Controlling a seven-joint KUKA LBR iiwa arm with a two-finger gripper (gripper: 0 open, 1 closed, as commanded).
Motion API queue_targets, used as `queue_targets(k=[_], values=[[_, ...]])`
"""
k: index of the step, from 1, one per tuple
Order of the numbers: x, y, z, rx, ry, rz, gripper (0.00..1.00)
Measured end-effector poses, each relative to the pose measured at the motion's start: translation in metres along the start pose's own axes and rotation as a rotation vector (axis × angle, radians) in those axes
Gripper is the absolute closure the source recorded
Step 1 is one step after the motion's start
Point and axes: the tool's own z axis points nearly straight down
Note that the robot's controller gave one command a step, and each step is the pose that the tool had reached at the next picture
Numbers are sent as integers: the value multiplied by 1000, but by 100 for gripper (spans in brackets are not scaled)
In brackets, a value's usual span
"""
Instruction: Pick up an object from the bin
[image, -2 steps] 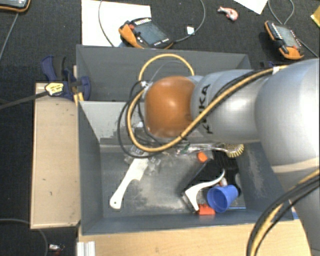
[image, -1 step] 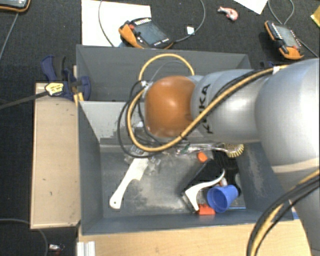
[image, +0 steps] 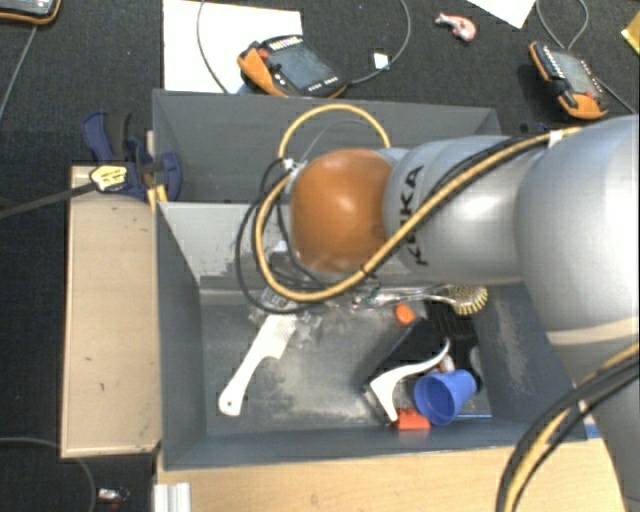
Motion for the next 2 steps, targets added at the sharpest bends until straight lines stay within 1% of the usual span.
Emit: queue_targets(k=[1,2], values=[[0,1,-45,-5,6,3,100],[-1,0,-79,-4,4,8,100]])
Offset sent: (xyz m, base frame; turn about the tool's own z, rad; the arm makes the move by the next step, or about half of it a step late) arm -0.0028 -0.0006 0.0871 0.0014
